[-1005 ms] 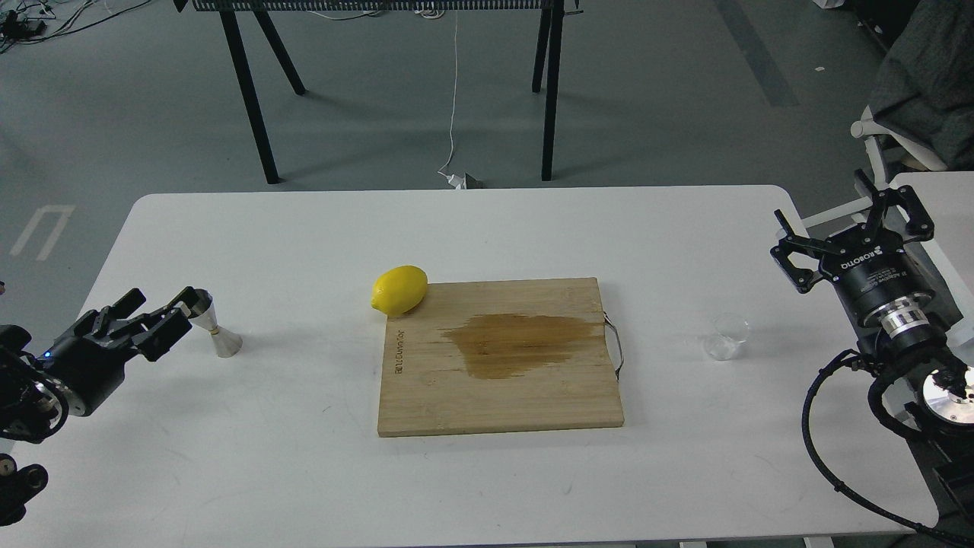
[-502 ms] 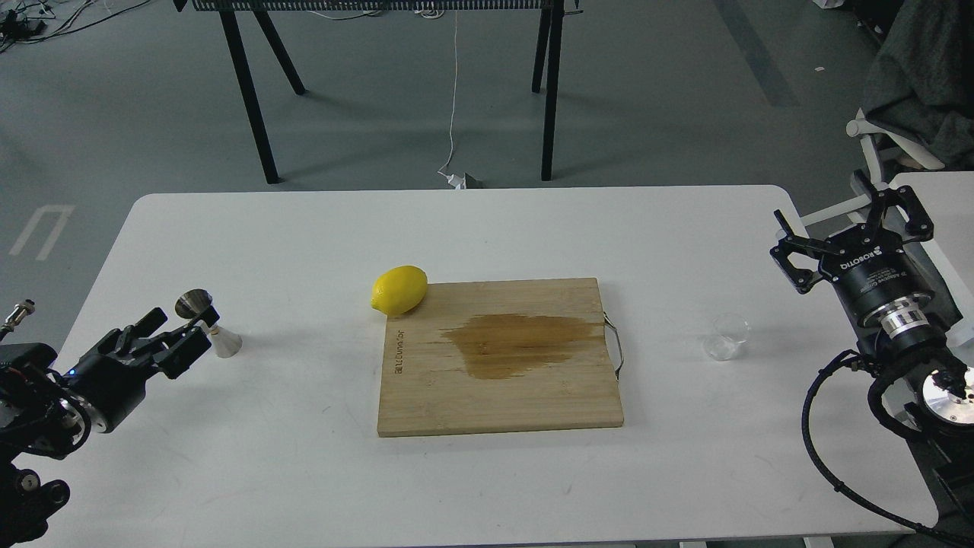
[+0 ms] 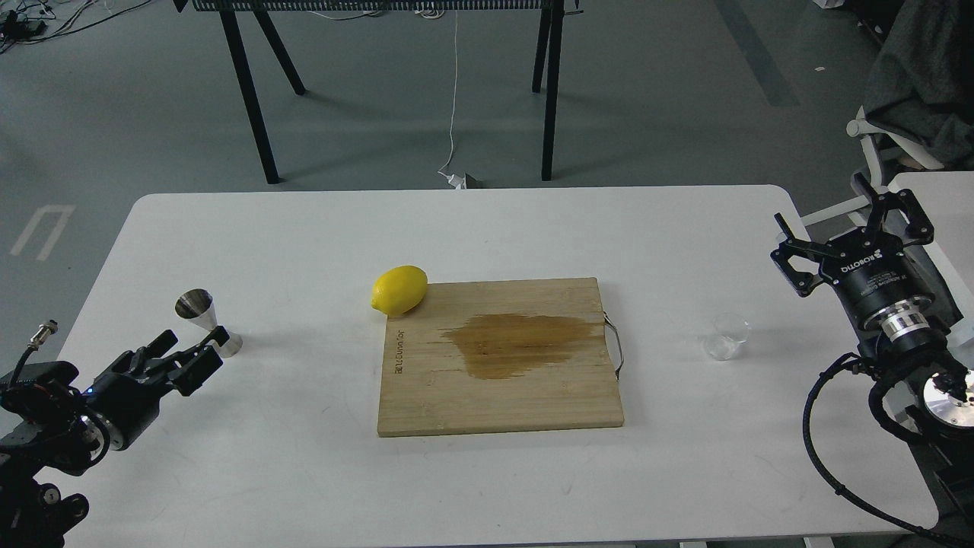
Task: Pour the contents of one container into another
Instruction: 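Close the left gripper around the metal jigger and grip it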
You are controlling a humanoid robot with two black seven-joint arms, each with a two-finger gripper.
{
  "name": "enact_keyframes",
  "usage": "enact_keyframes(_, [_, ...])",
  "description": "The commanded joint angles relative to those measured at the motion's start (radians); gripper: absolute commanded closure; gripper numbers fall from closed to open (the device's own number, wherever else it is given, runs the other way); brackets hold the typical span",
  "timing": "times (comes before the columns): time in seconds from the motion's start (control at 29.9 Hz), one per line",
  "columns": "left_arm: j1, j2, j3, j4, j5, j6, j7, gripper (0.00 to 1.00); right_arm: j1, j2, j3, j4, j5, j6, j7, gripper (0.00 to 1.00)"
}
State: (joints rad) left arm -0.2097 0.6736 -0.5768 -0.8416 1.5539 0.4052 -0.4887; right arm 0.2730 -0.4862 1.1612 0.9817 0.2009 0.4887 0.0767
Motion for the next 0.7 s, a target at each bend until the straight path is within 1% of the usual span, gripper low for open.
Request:
enact_keyframes(0.0, [-0.007,-0.028,0.000,0.030,0.000,0.000,0.000,0.01,0.000,0.000,0.000,0.000,0.000,0.000,0.000,0.01])
enact_keyframes(0.3, [-0.036,-0.048,0.000,0.049,0.000,-0.005,0.000,0.01,-0.003,0.000,0.000,0.000,0.000,0.000,0.000,0.01])
enact_keyframes(0.5, [-0.068,-0.086,0.002,0.090,0.000,-0.011,0.000,0.01,-0.003,-0.002,0.000,0.000,0.000,0.000,0.000,0.01])
enact_keyframes(0.67, [-0.099,-0.100,0.038,0.128,-0.001,-0.012,0.000,0.01,-0.008,-0.002,0.002,0.000,0.000,0.000,0.000,0.01])
